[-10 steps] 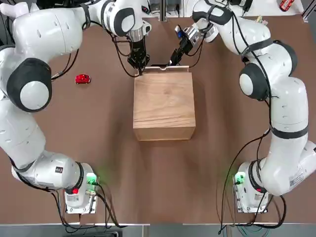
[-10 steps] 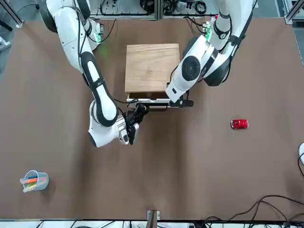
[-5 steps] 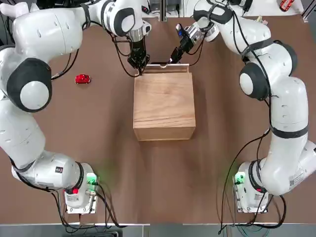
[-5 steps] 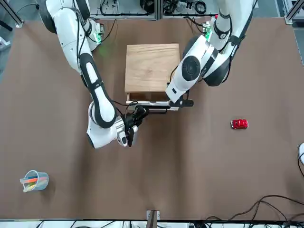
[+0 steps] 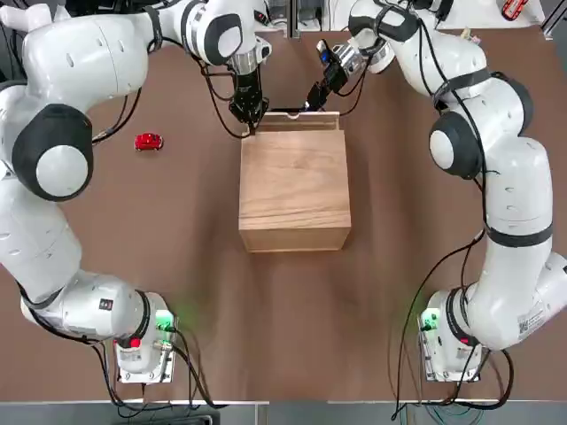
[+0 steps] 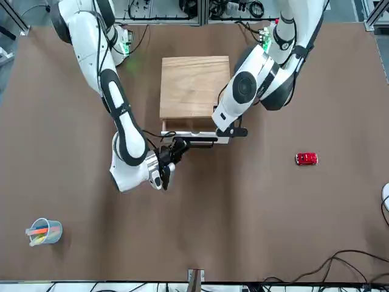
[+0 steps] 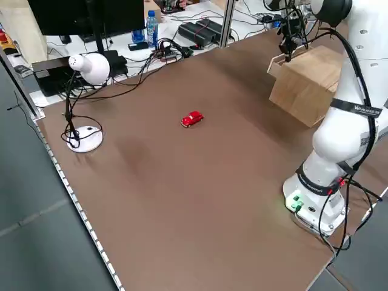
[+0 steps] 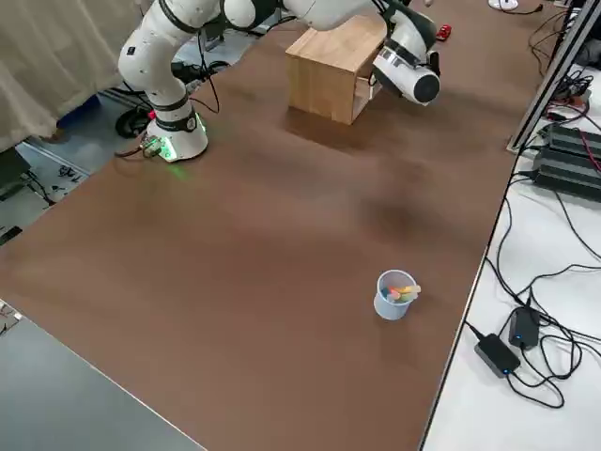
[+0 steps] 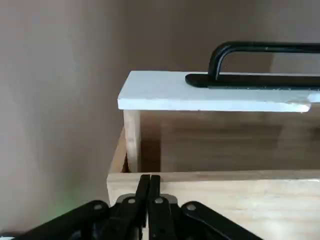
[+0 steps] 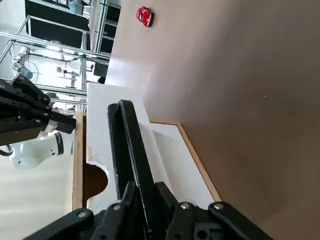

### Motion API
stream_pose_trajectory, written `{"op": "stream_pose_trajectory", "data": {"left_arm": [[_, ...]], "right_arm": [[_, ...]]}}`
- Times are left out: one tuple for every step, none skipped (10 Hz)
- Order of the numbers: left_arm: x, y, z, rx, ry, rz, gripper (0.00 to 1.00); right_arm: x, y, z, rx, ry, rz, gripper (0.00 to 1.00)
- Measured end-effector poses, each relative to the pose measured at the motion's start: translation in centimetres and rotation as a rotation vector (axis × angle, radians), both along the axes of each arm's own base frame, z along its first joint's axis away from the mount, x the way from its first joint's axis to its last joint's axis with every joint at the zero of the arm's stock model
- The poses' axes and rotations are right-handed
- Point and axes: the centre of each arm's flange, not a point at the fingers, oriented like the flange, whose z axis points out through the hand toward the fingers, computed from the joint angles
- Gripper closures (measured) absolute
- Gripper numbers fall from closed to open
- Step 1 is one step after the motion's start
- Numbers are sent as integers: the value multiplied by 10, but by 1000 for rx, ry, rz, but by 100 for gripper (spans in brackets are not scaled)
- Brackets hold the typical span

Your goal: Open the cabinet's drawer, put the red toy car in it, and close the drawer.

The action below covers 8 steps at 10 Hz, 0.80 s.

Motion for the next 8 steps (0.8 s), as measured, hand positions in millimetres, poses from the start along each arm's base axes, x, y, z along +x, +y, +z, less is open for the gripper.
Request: {"op": "stream_pose_trajectory", "data": {"left_arm": [[0, 0, 0, 0, 0, 0, 93], [0, 0, 0, 0, 0, 0, 93], [0, 0, 0, 0, 0, 0, 93], [0, 0, 0, 0, 0, 0, 93], [0, 0, 0, 0, 0, 0, 93], [0, 0, 0, 0, 0, 0, 93], [0, 0, 0, 0, 0, 0, 93], [0, 0, 0, 0, 0, 0, 93]], "right_arm": [[1, -1, 1, -1, -5, -6, 78], [3, -1, 1, -2, -9, -11, 78], [4, -2, 1, -3, -15, -20, 78], [6, -2, 2, -5, -23, -31, 78], [8, -3, 2, -7, -31, -42, 78], [10, -4, 2, -8, -36, -48, 78], [11, -4, 3, -9, -39, -52, 78], [12, -4, 4, -9, -43, -55, 78]]}}
